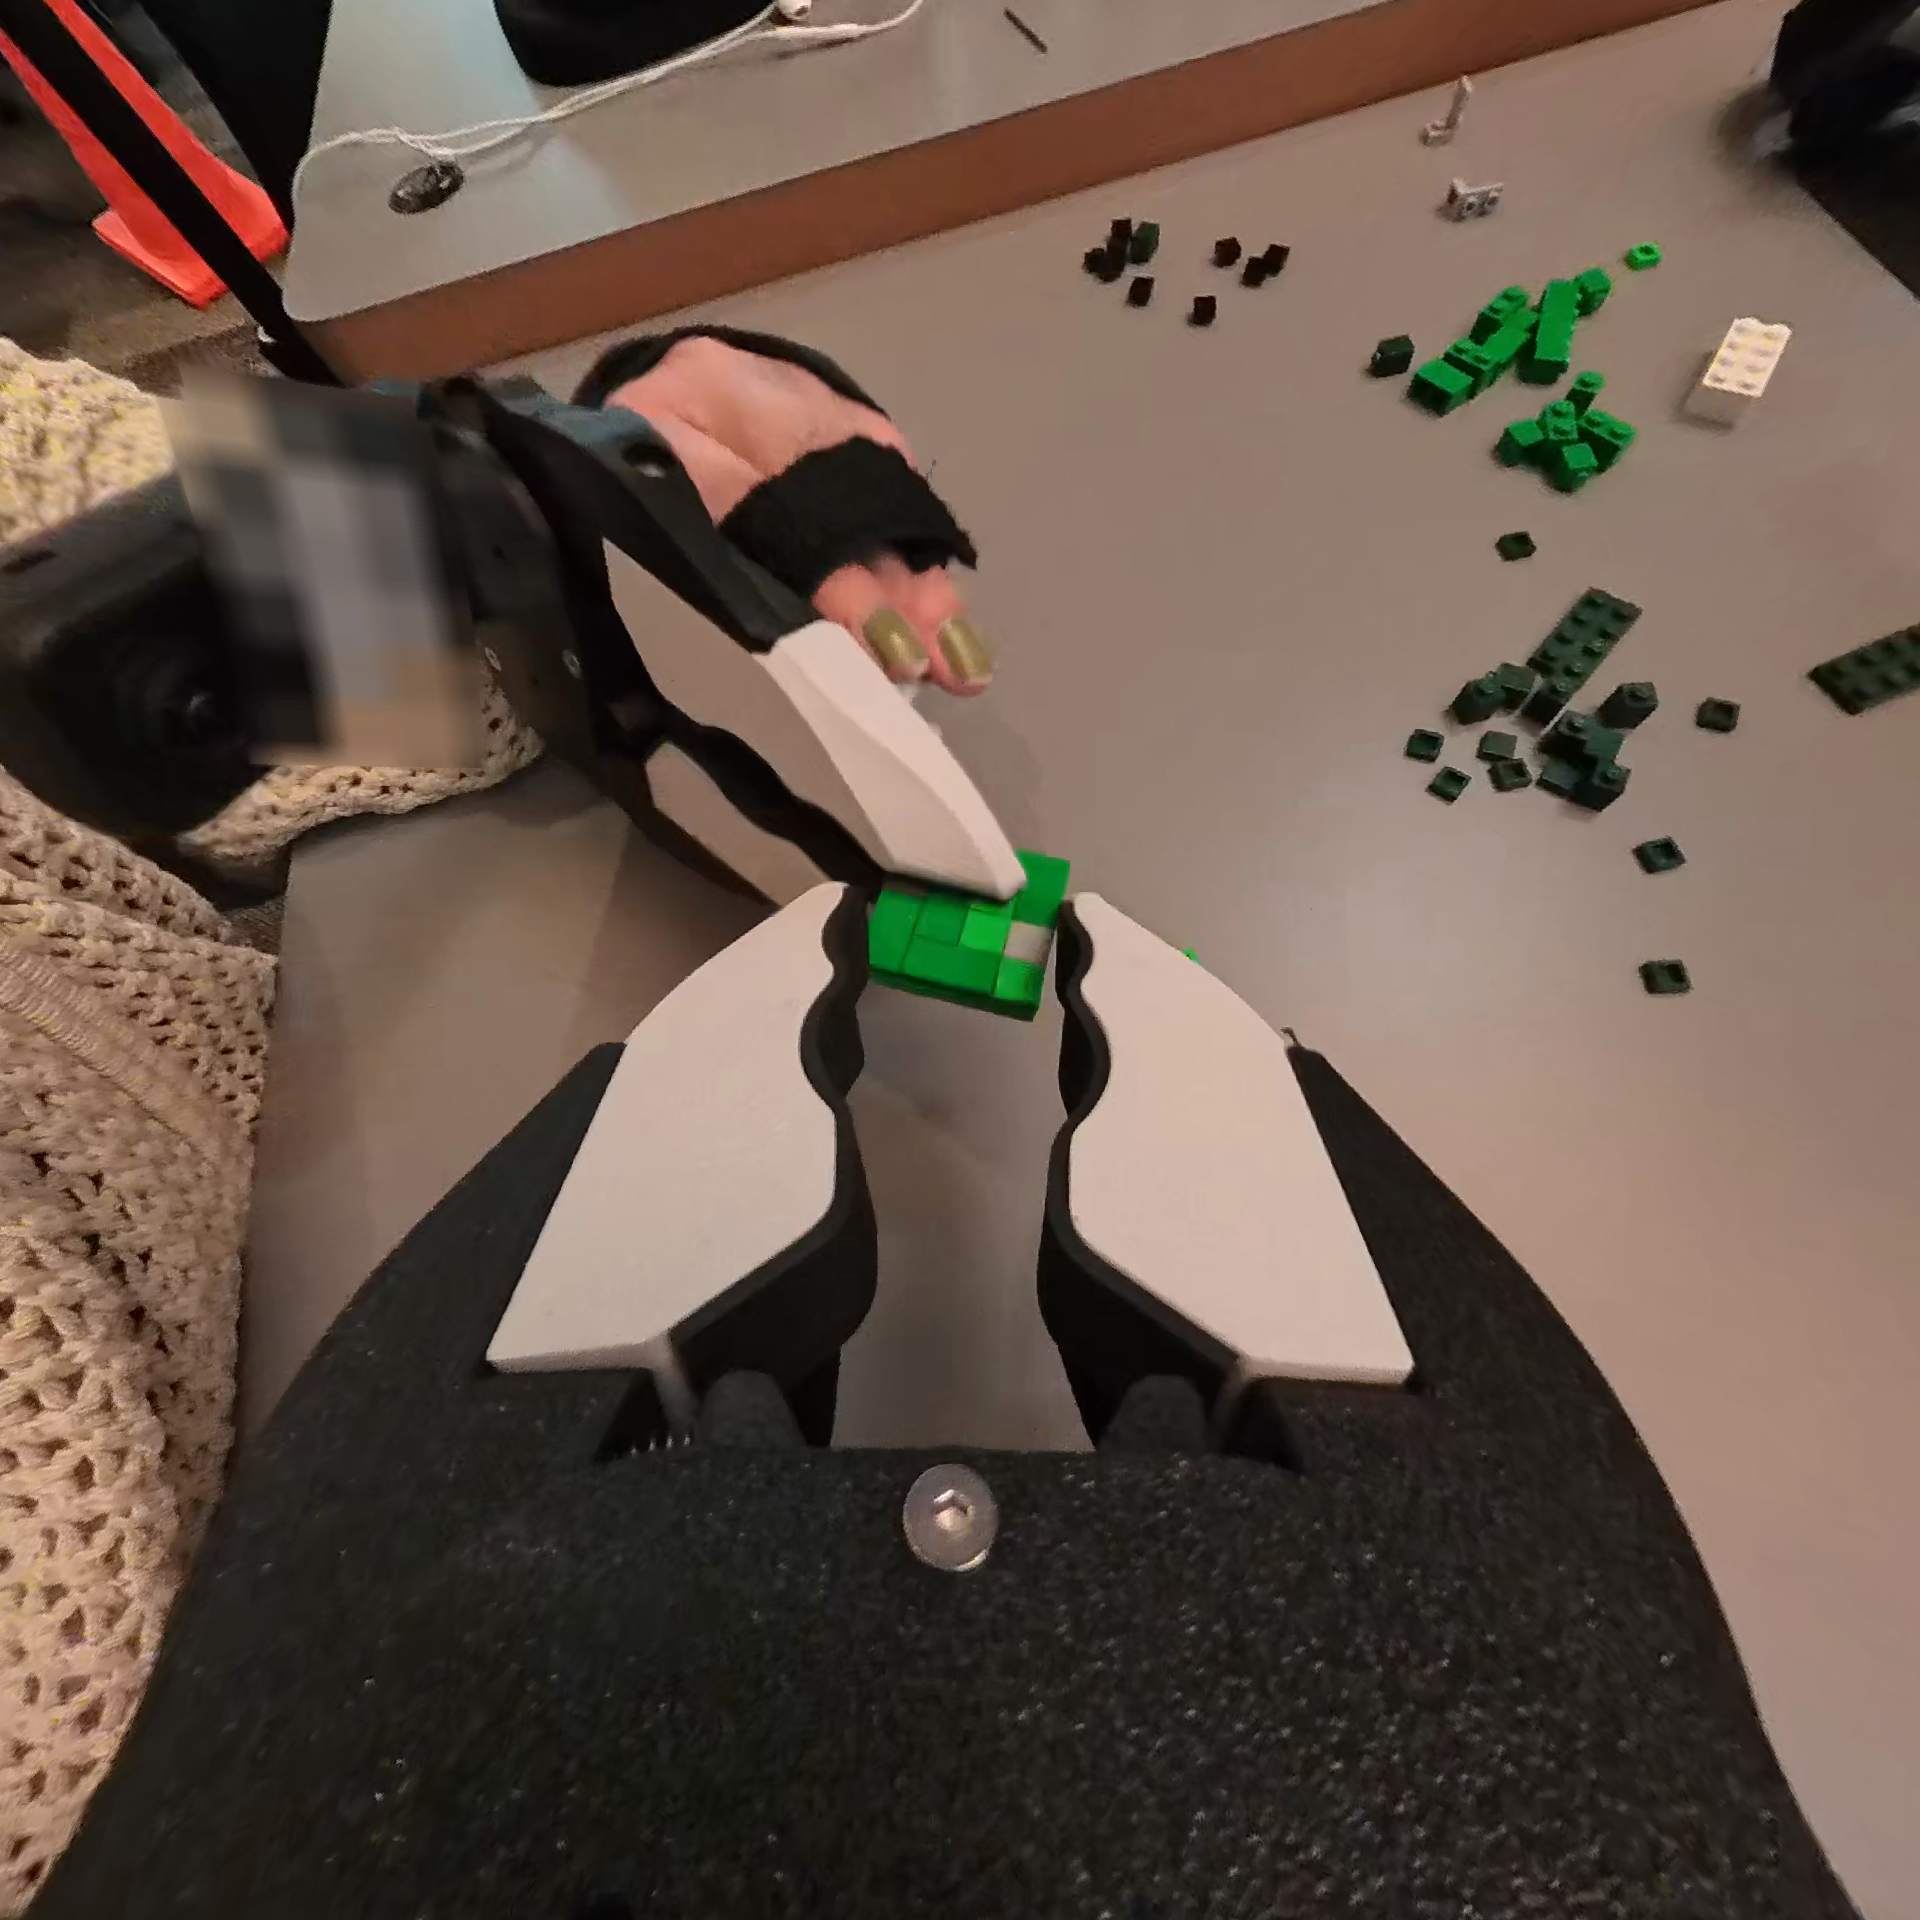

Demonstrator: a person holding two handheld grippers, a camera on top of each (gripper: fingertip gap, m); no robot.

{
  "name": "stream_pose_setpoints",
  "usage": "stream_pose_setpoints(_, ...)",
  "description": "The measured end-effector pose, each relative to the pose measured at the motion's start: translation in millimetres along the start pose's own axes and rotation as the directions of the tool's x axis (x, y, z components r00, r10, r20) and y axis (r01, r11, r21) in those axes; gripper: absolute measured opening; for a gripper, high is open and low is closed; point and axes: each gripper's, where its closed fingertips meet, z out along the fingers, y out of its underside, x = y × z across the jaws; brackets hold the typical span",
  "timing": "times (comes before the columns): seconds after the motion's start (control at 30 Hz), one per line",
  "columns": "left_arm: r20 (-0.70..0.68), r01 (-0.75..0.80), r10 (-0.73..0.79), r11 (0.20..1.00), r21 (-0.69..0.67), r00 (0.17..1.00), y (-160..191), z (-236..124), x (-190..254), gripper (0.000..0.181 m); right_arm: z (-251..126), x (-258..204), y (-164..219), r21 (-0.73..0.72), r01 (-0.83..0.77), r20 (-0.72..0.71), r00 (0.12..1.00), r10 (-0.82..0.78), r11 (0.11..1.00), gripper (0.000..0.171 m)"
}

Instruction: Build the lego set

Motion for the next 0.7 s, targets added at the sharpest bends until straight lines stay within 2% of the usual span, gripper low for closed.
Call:
stream_pose_setpoints(0.03, 0.015, -0.021, 0.021, 1.0, -0.011, 1.0, 0.9, 0.0, -1.6, 0.008, 0.0, 0.6, -1.0, 0.005, 0.004, -0.008, 1.0, -0.004, 1.0, 0.034)
stream_pose_setpoints(0.1, 0.024, 0.006, -0.005, 1.0, -0.018, 1.0, 2.6, 0.7, -3.7, 0.006, -3.3, 2.7, -8.1, 0.057, 0.059, -0.046, 0.997, -0.056, 0.997, 0.037)
stream_pose_setpoints(0.2, 0.019, 0.225, -0.226, 0.973, 0.054, 0.974, -1.4, -2.5, -14.7, 0.006, -15.2, 0.4, -21.8, 0.169, 0.212, -0.103, 0.975, -0.197, 0.962, 0.045)
stream_pose_setpoints(0.3, -0.071, 0.465, -0.46, 0.872, 0.152, 0.885, -9.1, -9.7, -25.0, 0.006, -25.2, -11.0, -26.4, 0.216, 0.347, -0.117, 0.937, -0.329, 0.913, 0.042)
stream_pose_setpoints(0.37, -0.159, 0.563, -0.54, 0.805, 0.189, 0.826, -15.3, -13.6, -24.6, 0.006, -26.6, -15.2, -25.3, 0.192, 0.434, -0.146, 0.9, -0.412, 0.88, 0.038)
stream_pose_setpoints(0.5, -0.255, 0.631, -0.583, 0.751, 0.194, 0.771, -21.8, -14.8, -17.8, 0.006, -21.7, -17.8, -21.0, 0.123, 0.532, -0.172, 0.843, -0.51, 0.838, 0.026)
stream_pose_setpoints(0.57, -0.268, 0.639, -0.587, 0.744, 0.192, 0.764, -22.9, -14.7, -16.1, 0.006, -21.1, -18.0, -20.6, 0.12, 0.539, -0.173, 0.838, -0.517, 0.834, 0.009)
stream_pose_setpoints(0.63, -0.243, 0.635, -0.59, 0.749, 0.19, 0.77, -20.8, -13.4, -17.5, 0.006, -21.0, -15.6, -21.0, 0.134, 0.515, -0.175, 0.853, -0.491, 0.847, 0.009)
stream_pose_setpoints(0.7, -0.153, 0.604, -0.585, 0.776, 0.182, 0.797, -13.4, -10.1, -24.0, 0.015, -21.2, -6.1, -24.4, 0.168, 0.415, -0.195, 0.903, -0.382, 0.894, 0.007)
